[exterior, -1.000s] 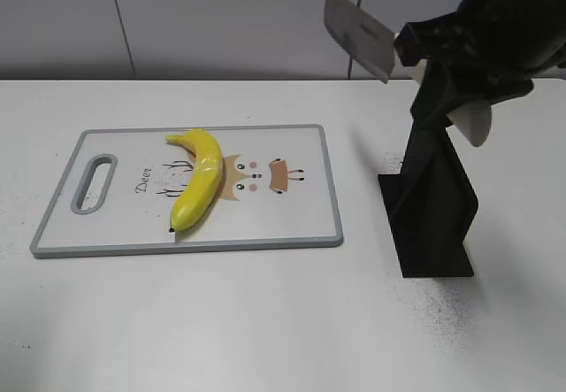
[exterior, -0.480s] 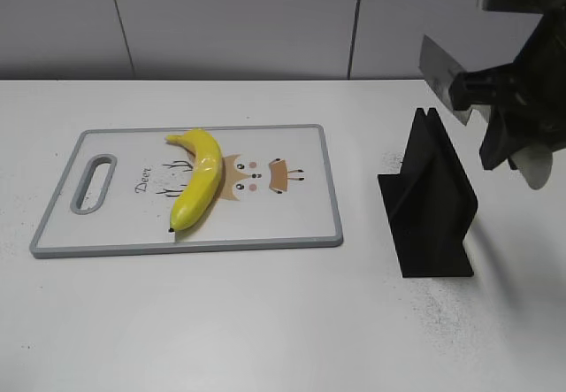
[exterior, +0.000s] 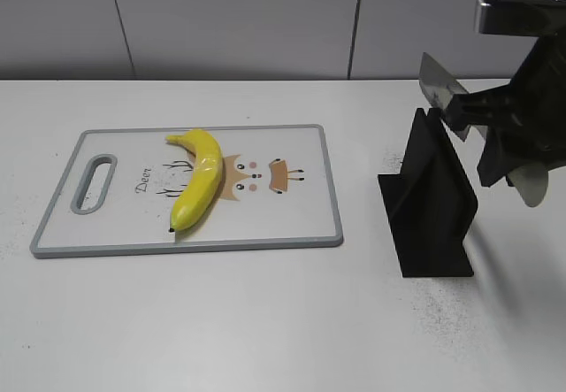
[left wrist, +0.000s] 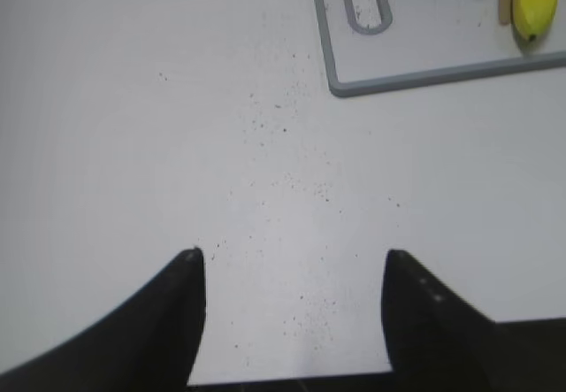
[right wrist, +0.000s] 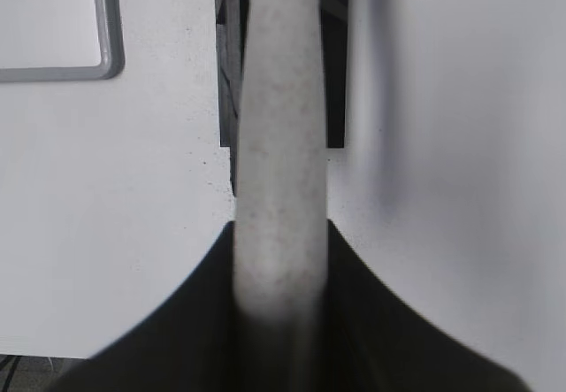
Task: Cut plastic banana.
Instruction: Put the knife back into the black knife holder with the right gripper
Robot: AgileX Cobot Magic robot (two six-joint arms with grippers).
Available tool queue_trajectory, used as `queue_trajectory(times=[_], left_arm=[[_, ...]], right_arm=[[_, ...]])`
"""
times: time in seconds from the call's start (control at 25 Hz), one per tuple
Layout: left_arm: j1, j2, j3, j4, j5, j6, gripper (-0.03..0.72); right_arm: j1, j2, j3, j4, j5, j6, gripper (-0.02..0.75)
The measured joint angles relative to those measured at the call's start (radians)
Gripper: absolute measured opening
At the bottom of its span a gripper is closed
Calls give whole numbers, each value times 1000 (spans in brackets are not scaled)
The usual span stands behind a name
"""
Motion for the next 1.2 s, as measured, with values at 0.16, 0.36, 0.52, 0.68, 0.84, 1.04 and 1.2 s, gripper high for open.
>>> queue_trajectory(times=[0.16,0.36,0.52,0.68,0.84,1.04,1.2], left_arm=[[0,-153,32,0,-37,0,588],[0,-198,42,3,-68,0,587],[0,-198,48,3,-75,0,587],[0,-198,50,1,-79,0,587],[0,-198,53,0,-83,0,580],[0,-198,53,0,-83,0,578],[0,-198,53,0,-84,0,572]], right_arm=[[0,0,1,8,-1,0,161],[0,-1,1,8,-4,1,161],[0,-8,1,8,-7,-6,161],[0,-58,1,8,-10,-14,161],[0,-78,1,19,-10,-20,161],[0,-41,1,35,-11,-45,161],[0,4,13,38,-13,-51,161]])
